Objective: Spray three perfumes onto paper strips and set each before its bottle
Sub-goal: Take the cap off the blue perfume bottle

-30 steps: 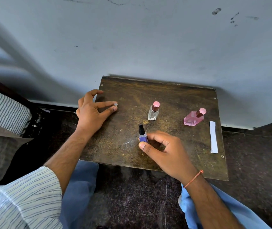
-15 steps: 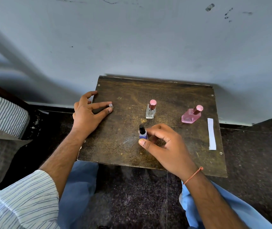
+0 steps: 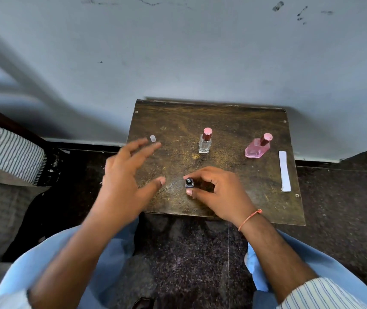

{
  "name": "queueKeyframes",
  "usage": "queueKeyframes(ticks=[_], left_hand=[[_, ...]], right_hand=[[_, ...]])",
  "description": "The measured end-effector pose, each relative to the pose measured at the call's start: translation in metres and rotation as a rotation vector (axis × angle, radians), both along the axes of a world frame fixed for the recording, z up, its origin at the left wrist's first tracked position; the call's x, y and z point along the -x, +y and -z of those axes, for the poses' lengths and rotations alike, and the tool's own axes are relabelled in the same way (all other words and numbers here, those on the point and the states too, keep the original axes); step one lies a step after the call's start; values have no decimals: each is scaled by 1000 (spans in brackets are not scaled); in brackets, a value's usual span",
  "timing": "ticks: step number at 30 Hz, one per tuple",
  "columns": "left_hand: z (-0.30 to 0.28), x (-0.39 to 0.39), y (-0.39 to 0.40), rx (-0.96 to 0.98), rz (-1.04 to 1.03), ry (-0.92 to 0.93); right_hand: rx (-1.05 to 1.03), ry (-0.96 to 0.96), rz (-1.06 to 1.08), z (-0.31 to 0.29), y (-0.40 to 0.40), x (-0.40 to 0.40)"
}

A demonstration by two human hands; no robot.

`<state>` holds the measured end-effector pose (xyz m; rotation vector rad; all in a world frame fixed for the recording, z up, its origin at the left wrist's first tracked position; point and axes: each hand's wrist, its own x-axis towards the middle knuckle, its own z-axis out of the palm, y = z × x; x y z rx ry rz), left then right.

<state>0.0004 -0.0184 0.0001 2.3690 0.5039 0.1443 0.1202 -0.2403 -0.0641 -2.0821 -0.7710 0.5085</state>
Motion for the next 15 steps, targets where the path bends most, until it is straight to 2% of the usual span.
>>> queueKeyframes(ticks=[2, 5, 10, 15], left_hand=[[13, 13, -17, 107, -25, -61], [33, 4, -22, 306, -92, -32], [47, -27, -23, 370, -16, -78], [55, -31, -26, 299, 93, -90]], right_hand=[[-1, -13, 18, 3, -1, -1], [-5, -53, 62, 7, -2, -1], [-5, -61, 106, 7, -6, 0], [15, -42, 83, 1, -8, -1]])
